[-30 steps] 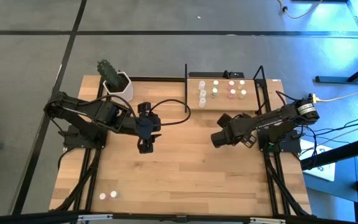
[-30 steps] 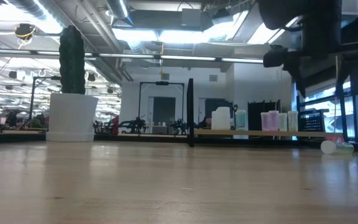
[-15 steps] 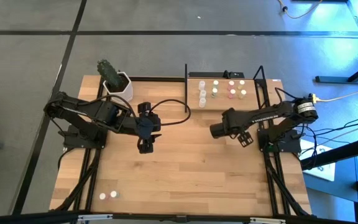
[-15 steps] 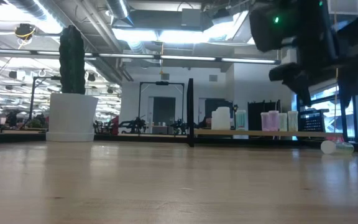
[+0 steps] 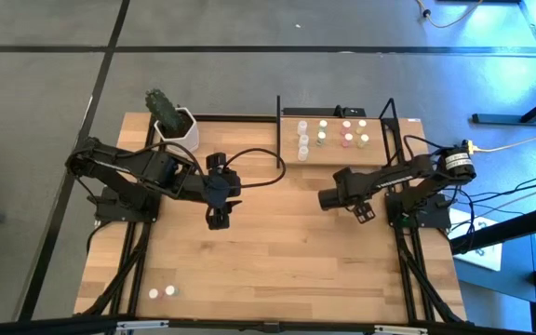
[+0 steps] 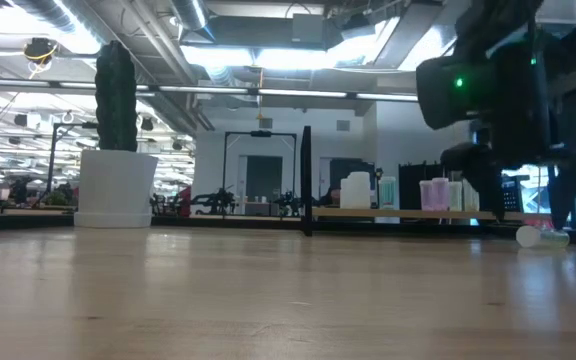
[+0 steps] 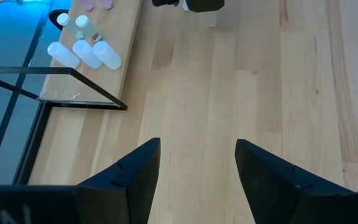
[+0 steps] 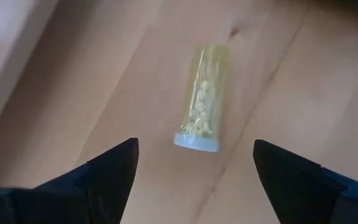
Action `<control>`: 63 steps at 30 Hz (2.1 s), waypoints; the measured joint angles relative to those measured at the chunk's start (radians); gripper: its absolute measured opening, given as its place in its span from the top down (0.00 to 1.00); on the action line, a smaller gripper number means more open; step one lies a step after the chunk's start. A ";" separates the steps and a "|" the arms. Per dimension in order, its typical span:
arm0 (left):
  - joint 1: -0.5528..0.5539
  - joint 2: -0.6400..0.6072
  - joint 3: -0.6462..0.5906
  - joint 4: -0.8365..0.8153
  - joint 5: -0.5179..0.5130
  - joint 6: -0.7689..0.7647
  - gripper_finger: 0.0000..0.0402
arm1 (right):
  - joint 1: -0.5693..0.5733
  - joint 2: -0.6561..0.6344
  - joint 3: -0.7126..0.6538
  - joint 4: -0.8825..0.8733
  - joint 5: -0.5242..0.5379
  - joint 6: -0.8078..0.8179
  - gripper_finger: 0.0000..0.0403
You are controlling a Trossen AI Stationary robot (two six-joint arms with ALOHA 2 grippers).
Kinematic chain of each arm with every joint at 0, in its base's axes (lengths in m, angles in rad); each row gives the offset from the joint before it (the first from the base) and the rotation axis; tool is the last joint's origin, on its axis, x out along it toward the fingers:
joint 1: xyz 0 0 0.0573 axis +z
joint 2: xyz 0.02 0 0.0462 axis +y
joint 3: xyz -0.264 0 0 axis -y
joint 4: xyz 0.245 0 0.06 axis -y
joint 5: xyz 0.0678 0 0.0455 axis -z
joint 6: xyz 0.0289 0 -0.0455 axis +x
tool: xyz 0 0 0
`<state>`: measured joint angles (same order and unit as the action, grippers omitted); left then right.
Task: Pick and place medicine bottles onto shelf by color
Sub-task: Put the yellow pill bottle on the shelf aligned with the other yellow pill bottles
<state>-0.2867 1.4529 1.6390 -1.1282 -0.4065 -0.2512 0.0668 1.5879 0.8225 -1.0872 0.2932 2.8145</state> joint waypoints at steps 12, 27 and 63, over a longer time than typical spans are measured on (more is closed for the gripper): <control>0.005 0.000 0.000 0.000 -0.002 -0.001 0.50 | -0.036 0.000 -0.059 0.086 -0.016 -0.017 0.21; 0.005 0.000 0.000 0.000 -0.001 -0.003 0.50 | -0.047 0.000 -0.081 0.103 -0.025 -0.048 0.54; 0.005 0.000 0.000 0.000 0.000 -0.003 0.50 | -0.043 0.000 -0.019 0.170 -0.155 -0.739 0.68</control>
<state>-0.2817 1.4529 1.6393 -1.1285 -0.4065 -0.2539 0.0238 1.5879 0.8033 -0.9170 0.1378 2.0751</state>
